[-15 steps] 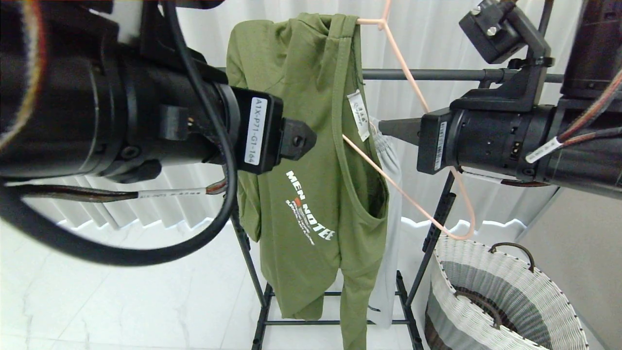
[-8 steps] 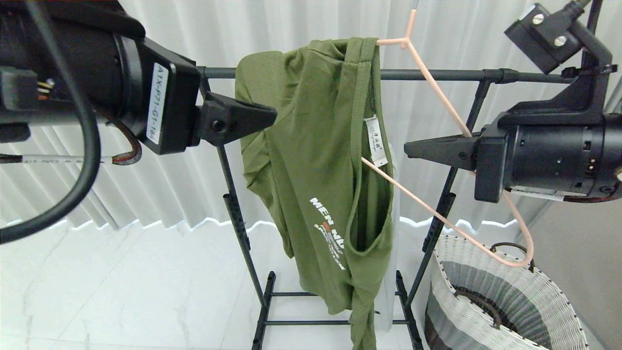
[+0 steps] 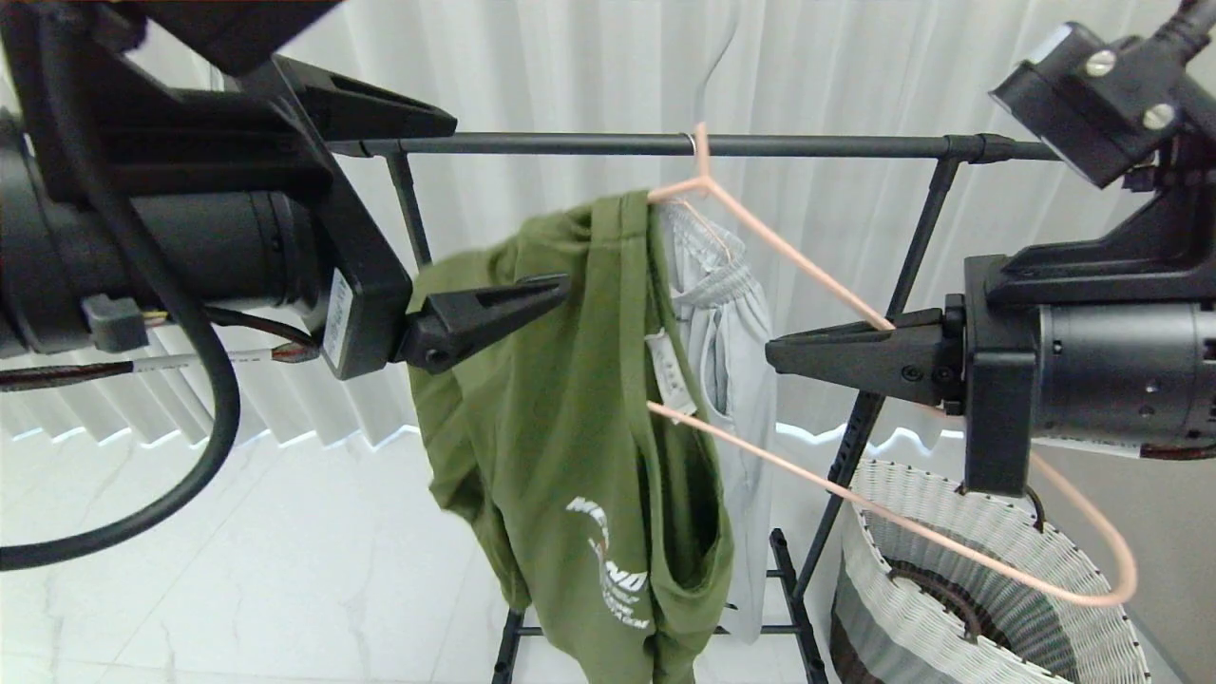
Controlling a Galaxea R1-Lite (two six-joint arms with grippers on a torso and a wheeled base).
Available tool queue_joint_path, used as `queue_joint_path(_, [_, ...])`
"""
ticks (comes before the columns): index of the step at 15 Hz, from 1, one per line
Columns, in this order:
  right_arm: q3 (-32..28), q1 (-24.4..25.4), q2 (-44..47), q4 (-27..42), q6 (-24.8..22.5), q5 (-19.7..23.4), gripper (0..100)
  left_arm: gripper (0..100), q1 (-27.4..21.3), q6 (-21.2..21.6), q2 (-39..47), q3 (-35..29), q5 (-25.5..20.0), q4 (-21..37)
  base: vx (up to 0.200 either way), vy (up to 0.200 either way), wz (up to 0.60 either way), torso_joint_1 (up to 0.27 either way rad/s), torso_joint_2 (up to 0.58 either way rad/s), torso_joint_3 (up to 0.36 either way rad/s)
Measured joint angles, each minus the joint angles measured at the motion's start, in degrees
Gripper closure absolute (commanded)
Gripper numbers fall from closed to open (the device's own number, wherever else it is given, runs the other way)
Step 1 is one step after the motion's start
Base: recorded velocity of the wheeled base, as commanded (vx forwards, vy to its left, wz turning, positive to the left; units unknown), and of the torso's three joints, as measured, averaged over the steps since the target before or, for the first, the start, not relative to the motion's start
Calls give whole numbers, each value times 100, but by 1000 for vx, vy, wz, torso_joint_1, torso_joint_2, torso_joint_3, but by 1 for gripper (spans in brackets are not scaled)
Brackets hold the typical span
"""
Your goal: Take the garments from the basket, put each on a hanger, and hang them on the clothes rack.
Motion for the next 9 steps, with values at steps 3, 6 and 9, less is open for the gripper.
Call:
queue_joint_path(3, [16, 116, 0, -30, -22, -5, 100, 0, 105, 2, -20, 177, -13, -23, 0, 0, 0, 0, 0, 0])
queue_joint_path(6, [155, 138, 24, -550, -48, -49, 100, 0, 156, -11, -87, 356, -24, -23, 0, 0, 0, 0, 0, 0])
queue_joint_path(9, [636, 143, 0, -1310, -48, -66, 100, 0, 317, -22, -161, 397, -27, -23, 0, 0, 0, 0, 0, 0])
